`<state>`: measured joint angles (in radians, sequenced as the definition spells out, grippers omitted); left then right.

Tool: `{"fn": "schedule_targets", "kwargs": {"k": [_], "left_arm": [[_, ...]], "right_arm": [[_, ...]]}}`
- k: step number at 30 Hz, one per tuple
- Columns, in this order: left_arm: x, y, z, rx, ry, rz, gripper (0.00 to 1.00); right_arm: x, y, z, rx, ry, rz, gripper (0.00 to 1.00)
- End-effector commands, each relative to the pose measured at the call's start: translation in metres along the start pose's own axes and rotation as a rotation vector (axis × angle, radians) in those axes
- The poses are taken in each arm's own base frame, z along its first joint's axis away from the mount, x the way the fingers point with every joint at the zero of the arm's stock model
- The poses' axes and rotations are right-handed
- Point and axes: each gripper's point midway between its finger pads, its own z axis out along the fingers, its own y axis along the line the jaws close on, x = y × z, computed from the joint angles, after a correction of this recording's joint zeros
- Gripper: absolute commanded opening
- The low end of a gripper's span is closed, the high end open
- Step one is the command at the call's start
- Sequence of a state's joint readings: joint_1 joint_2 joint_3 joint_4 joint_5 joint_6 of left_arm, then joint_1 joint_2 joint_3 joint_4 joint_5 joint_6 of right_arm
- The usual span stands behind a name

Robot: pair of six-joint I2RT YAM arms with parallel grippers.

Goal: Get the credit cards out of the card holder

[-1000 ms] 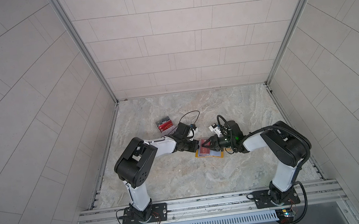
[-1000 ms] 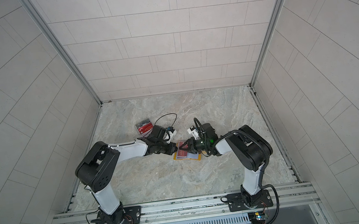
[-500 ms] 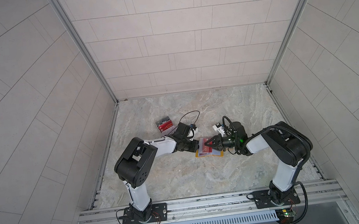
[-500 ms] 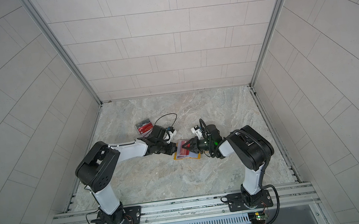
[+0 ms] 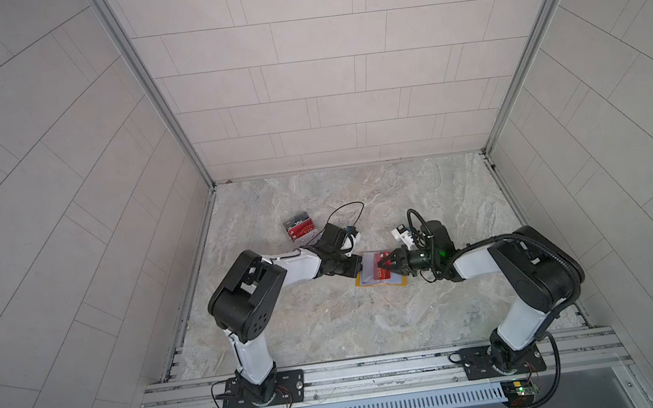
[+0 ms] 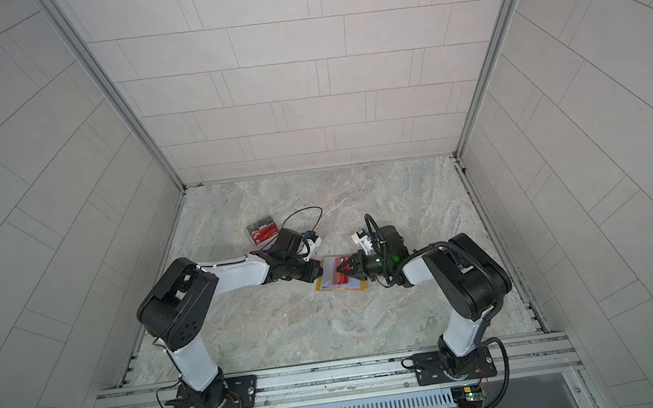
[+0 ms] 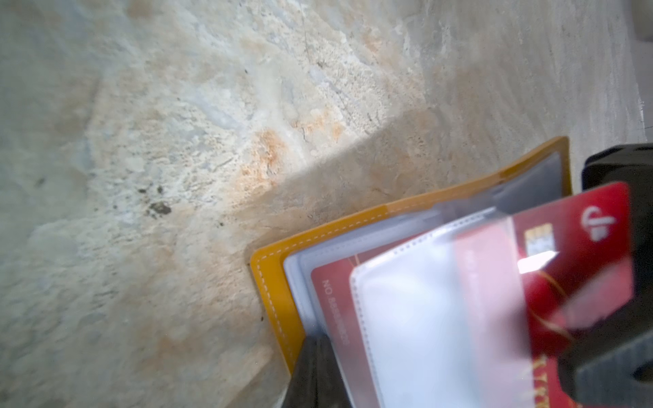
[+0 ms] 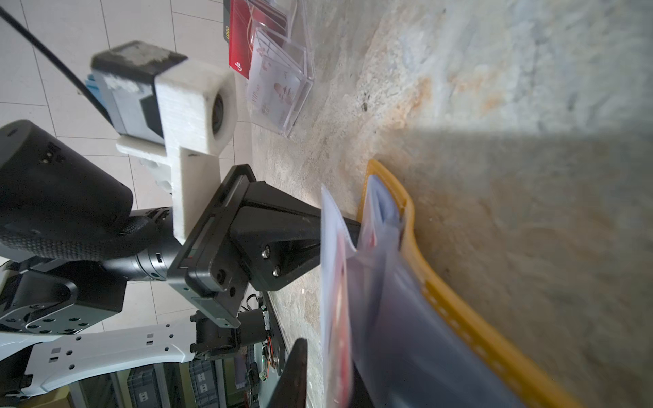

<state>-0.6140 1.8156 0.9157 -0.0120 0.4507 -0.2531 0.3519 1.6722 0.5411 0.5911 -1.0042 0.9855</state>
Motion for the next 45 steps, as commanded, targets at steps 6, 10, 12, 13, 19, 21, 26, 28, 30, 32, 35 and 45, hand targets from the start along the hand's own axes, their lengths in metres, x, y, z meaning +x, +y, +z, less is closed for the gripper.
{"fn": "schedule_targets", "kwargs": {"k": [6, 10, 12, 13, 19, 21, 26, 28, 30, 32, 35, 45], "left_arm": [[0.052, 0.021, 0.008, -0.086, 0.158, -0.039, 0.06], [0.047, 0.019, 0.003, -0.084, 0.125, -0.029, 0.12], [0.044, 0.016, -0.001, -0.081, 0.108, -0.022, 0.16], [0.043, 0.015, -0.003, -0.08, 0.099, -0.019, 0.18], [0.029, 0.01, -0.02, -0.095, 0.03, -0.006, 0.3], [0.022, 0.008, -0.029, -0.1, -0.001, 0.003, 0.34], [0.009, 0.008, -0.053, -0.163, -0.051, 0.037, 0.4], [0.004, 0.008, -0.065, -0.188, -0.072, 0.049, 0.41], [0.0, 0.006, -0.074, -0.199, -0.087, 0.063, 0.42], [-0.003, 0.001, -0.085, -0.2, -0.098, 0.084, 0.42], [-0.008, -0.022, -0.1, -0.114, -0.109, 0.159, 0.47], [-0.022, -0.092, -0.18, 0.267, -0.218, 0.301, 0.55]], "right_arm": [[0.005, -0.001, -0.01, 0.087, 0.035, -0.061, 0.08], [0.008, -0.005, -0.016, 0.133, 0.049, -0.071, 0.06], [0.007, -0.006, -0.021, 0.184, 0.054, -0.097, 0.06], [0.008, -0.01, -0.025, 0.234, 0.064, -0.108, 0.06], [0.009, -0.009, -0.044, 0.365, 0.088, -0.195, 0.05], [0.007, -0.002, -0.046, 0.36, 0.084, -0.222, 0.05], [0.002, 0.007, -0.05, 0.374, 0.09, -0.284, 0.05], [0.001, 0.013, -0.05, 0.355, 0.097, -0.308, 0.04], [0.0, 0.022, -0.048, 0.318, 0.105, -0.333, 0.03], [0.001, 0.033, -0.046, 0.265, 0.117, -0.36, 0.02], [0.006, 0.057, -0.041, 0.153, 0.142, -0.404, 0.02], [0.043, 0.116, -0.028, -0.079, 0.239, -0.577, 0.0]]}}
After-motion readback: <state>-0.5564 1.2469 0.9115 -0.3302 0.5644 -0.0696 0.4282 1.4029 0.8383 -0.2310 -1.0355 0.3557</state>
